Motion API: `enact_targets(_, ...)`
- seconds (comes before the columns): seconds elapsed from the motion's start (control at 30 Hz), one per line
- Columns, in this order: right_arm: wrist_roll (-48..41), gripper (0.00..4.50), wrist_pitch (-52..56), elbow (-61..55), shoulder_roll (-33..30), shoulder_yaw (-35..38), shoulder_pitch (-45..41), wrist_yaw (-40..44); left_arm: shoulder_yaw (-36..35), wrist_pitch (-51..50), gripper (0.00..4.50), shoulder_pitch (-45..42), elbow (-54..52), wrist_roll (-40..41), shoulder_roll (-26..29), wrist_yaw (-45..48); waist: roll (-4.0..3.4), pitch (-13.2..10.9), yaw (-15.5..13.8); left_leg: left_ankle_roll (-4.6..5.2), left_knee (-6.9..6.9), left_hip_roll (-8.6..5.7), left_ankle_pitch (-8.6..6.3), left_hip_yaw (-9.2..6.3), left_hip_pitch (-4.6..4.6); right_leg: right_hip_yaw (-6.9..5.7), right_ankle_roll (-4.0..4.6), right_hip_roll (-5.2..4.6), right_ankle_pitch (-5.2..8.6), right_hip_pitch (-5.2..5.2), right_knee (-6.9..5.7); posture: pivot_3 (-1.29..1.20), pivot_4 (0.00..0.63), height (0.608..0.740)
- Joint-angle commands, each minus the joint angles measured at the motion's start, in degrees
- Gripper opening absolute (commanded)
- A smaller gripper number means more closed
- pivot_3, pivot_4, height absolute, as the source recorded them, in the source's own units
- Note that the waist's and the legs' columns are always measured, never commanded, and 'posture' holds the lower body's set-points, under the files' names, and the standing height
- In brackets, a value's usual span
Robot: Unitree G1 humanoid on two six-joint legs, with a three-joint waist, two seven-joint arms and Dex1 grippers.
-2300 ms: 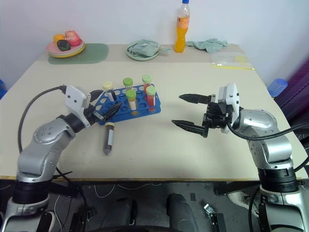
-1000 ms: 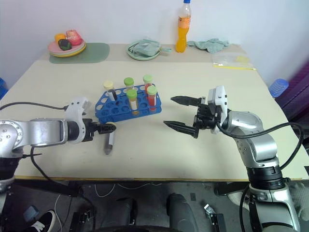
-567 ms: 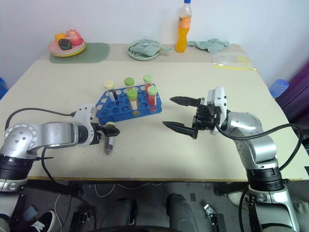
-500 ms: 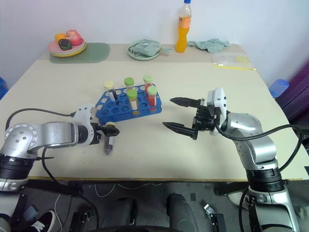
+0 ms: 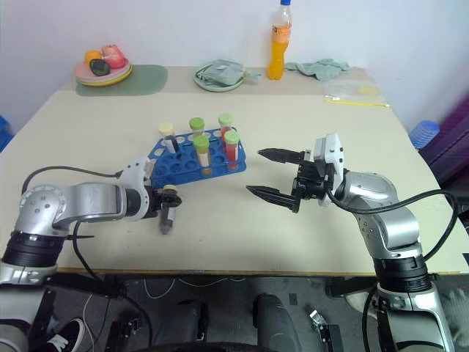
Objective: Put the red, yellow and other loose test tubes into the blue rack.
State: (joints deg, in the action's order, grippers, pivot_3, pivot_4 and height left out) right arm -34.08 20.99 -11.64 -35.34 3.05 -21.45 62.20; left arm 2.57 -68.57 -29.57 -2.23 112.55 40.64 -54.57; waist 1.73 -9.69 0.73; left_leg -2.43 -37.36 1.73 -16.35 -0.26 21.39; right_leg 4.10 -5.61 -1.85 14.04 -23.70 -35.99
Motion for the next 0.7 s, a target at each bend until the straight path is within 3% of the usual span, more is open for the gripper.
enact_targets(0.03,-0.96,4.5,-0.33,-2.24,-0.44,1.27,-0.51,-0.1,-1.32,0.24,0.71,-0.59,-0.8,0.45,0.52,-0.49,0.0,0.0,0.01,0.0,0.0,0.0,0.0,0.01,0.0,0.0,0.0,0.0,0.0,0.0,0.0,0.0,0.15,0.74)
enact_targets(0.33,-0.72,4.5,-0.53,-1.49,-0.59,1.18,-0.9,0.33,-2.59,0.96,0.71,-1.51,-6.75,0.45,2.78,2.26,0.0,0.0,-0.04,-0.01,0.0,0.0,0.0,0.0,0.01,0.0,0.0,0.0,0.0,0.0,0.01,0.0,0.15,0.74)
enact_targets(0.4,-0.59,4.5,-0.64,-0.94,-0.55,1.1,-1.41,0.52,-0.3,-2.42,0.71,-4.59,-10.38,0.39,7.68,7.92,0.08,-0.05,-0.03,-0.01,0.0,0.0,0.0,0.01,0.01,0.0,0.01,0.0,0.01,0.0,0.01,0.0,0.15,0.74)
enact_targets(0.53,-0.2,4.5,-1.04,-0.25,-0.5,1.02,-2.04,0.85,0.6,-3.12,0.71,-2.64,-21.57,-15.41,10.9,22.23,-0.06,0.0,0.01,-0.02,0.08,-0.01,0.01,0.09,0.02,0.03,0.04,0.03,0.02,-0.01,0.15,0.0,0.15,0.74)
enact_targets(0.7,-0.39,4.5,-0.8,-0.15,-1.11,1.45,-1.87,1.48,0.61,12.32,0.71,5.7,-34.59,-42.5,10.45,42.2,-0.07,-0.03,0.05,-0.09,0.23,0.04,0.05,0.09,0.07,0.02,0.07,0.08,0.03,-0.01,0.45,0.0,0.15,0.74)
